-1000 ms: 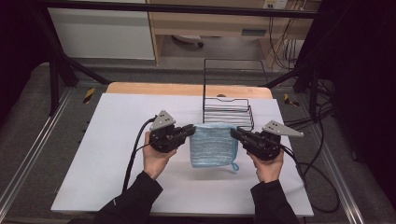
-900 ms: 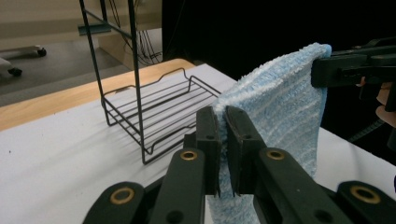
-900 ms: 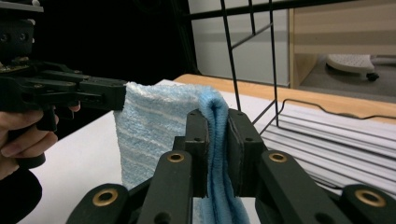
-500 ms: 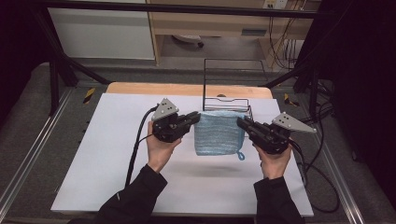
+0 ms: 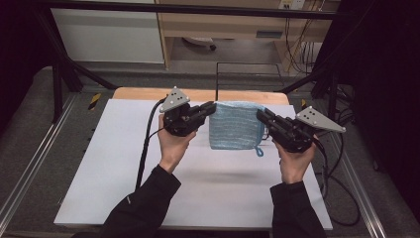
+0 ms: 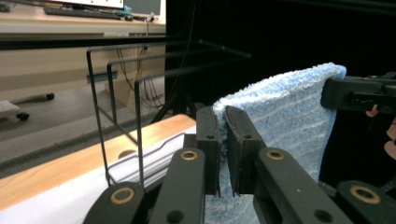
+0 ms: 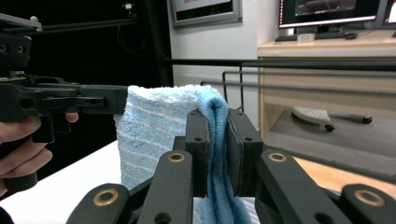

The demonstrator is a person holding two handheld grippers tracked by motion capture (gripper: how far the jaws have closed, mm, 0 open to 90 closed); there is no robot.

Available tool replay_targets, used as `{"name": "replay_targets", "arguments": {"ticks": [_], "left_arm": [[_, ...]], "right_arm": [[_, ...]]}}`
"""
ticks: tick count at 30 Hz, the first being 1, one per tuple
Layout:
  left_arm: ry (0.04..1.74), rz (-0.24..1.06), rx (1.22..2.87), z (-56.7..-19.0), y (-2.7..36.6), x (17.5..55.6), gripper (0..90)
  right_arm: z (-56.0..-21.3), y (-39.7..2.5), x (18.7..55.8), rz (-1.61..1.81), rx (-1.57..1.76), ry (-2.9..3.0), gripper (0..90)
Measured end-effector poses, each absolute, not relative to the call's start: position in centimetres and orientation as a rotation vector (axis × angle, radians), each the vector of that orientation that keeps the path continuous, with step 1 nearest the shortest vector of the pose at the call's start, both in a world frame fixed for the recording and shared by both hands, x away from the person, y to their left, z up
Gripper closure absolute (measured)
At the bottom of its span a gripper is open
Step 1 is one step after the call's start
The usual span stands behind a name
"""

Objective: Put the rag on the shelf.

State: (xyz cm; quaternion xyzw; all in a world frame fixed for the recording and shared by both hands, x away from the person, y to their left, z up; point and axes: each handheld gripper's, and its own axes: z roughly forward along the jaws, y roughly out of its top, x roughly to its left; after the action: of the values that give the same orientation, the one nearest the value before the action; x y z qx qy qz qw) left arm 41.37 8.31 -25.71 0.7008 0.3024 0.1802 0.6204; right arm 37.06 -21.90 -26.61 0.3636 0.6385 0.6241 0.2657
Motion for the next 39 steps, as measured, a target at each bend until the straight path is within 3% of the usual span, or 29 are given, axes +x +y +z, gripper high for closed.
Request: {"name": "replay_targets", "arguments": {"ticks": [39], "left_arm": [[0.673, 0.488, 1.453, -16.5, 5.8, 46.3, 84.1]], "right_arm": [[-17.1, -22.8, 41.1, 1.687, 0.893, 1.533, 80.9]]}}
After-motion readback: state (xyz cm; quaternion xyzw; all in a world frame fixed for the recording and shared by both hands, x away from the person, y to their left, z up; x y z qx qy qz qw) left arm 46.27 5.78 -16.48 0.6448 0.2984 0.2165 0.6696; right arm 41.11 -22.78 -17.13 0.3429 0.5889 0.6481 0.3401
